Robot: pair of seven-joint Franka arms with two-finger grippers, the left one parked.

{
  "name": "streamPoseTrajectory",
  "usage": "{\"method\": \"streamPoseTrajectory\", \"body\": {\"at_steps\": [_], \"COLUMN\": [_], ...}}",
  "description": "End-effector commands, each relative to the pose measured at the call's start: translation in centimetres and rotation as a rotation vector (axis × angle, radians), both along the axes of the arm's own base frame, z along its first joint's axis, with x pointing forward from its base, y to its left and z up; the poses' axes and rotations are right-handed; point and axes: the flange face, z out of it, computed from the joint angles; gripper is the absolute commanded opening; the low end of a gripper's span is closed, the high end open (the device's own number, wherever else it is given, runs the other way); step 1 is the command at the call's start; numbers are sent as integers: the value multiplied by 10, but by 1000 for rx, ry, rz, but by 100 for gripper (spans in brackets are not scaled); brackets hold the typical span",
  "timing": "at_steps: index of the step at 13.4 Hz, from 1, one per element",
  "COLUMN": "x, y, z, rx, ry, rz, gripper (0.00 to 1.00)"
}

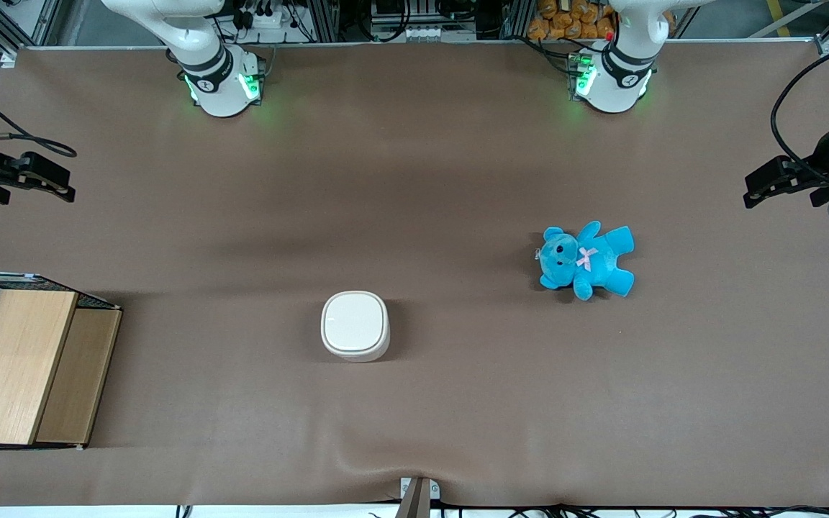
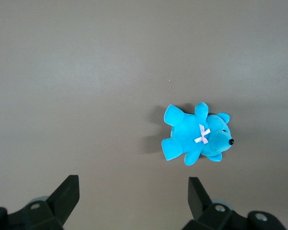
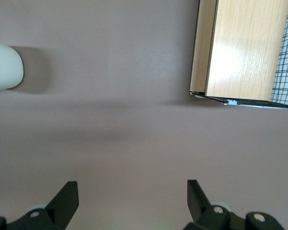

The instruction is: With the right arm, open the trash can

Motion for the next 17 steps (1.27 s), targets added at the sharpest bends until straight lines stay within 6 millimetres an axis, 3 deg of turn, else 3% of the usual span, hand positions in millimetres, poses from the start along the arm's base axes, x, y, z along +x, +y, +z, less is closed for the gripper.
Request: {"method": "streamPoseTrajectory", "body": {"at_steps": [1,7,10,13,15,17], "x": [5,32,48,68,78,86], "y": [7,38,74,126,143,181], "z": [-6,-38,-58,-68,-83,-108], "rx": [67,126,126,124,129,129], "ry": [7,10,7,11,9,-8], "rz": [5,-53,-37,-60,-71,-123], "gripper": [100,100,87,63,48,33]}}
